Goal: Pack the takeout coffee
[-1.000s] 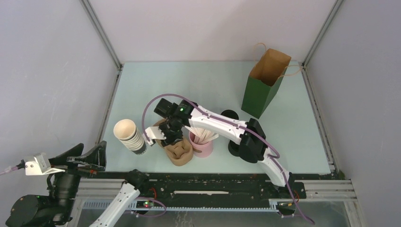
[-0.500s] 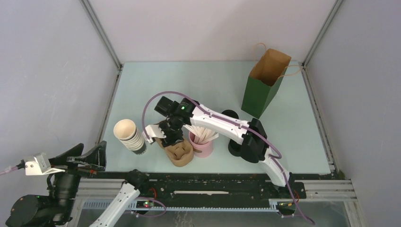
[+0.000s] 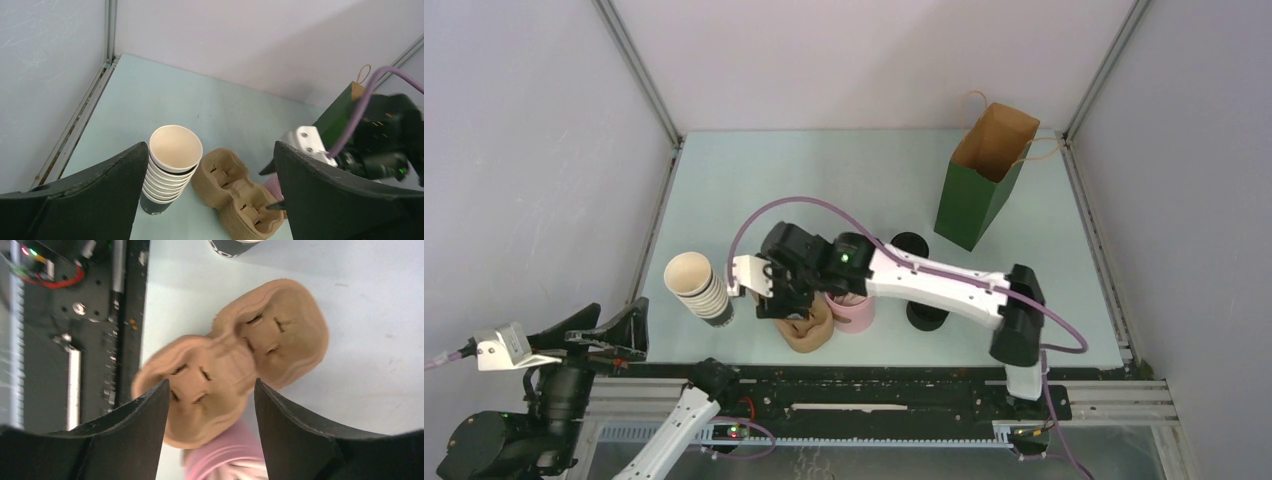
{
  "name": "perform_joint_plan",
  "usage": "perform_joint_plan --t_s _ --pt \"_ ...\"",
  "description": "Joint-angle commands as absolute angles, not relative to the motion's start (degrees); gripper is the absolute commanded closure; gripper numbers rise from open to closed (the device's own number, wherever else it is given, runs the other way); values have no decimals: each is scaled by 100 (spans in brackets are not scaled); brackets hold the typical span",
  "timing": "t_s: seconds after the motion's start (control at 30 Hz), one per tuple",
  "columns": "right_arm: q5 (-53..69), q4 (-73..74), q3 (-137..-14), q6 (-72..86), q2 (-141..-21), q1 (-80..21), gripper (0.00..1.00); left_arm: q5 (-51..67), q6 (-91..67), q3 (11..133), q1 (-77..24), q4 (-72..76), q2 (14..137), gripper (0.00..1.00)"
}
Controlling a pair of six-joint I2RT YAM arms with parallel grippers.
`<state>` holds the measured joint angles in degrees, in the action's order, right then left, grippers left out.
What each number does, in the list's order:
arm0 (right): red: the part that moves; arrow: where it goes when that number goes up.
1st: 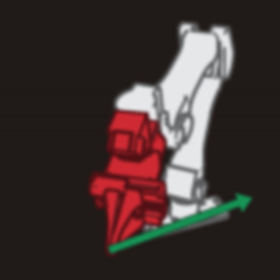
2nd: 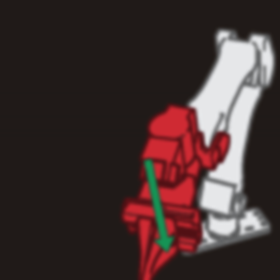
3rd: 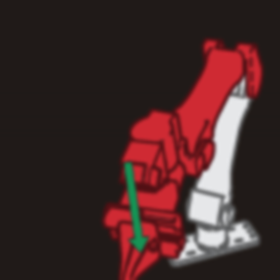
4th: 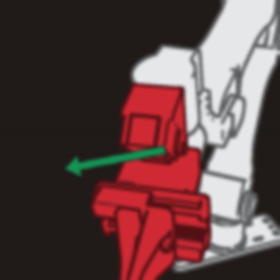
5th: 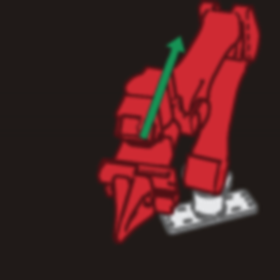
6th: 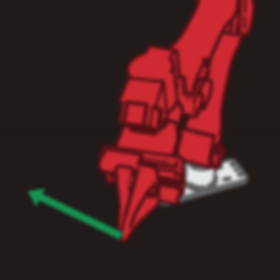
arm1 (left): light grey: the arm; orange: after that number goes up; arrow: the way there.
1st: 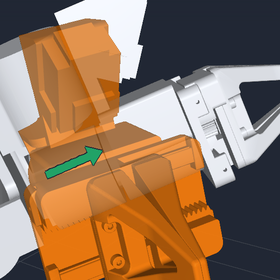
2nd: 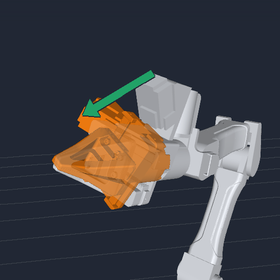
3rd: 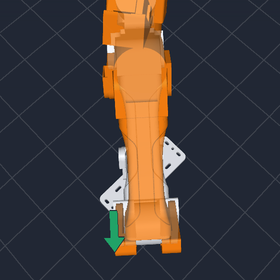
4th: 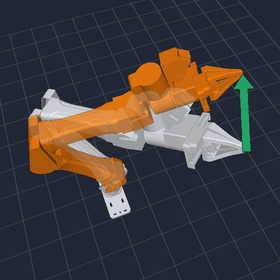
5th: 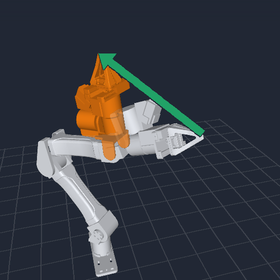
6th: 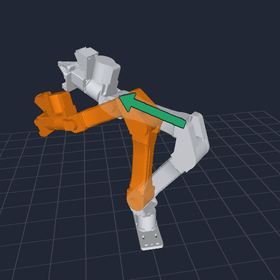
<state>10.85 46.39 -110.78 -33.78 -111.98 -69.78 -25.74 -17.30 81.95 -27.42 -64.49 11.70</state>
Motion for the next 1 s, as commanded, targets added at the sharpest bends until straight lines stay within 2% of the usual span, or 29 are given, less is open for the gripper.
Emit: perform_joint_plan --t_s 0.0,0.13,0.27,0.37,0.6,0.97 --pt "113 3130 -10072 -1043 -10388 -7433 30 -2738 -1680 8088 -2774 -6374 1270 0" --pt "-641 3009 -9881 44 -10326 -7765 30 -2675 -1739 8040 -2776 -6377 1333 0" --pt "-1120 3798 -10484 1512 -10876 -7763 44 -2655 -1733 8030 -2775 -6329 1374 0" --pt "-1513 4213 -10646 2178 -11057 -7744 44 -2633 -1710 8053 -2772 -6346 1415 0" --pt "-1314 4997 -11198 2913 -11598 -7674 47 -2577 -1696 7980 -2771 -6311 1441 0" --pt "-679 4681 -10871 3095 -11628 -7447 58 -2532 -1705 7974 -2776 -6311 1483 0"
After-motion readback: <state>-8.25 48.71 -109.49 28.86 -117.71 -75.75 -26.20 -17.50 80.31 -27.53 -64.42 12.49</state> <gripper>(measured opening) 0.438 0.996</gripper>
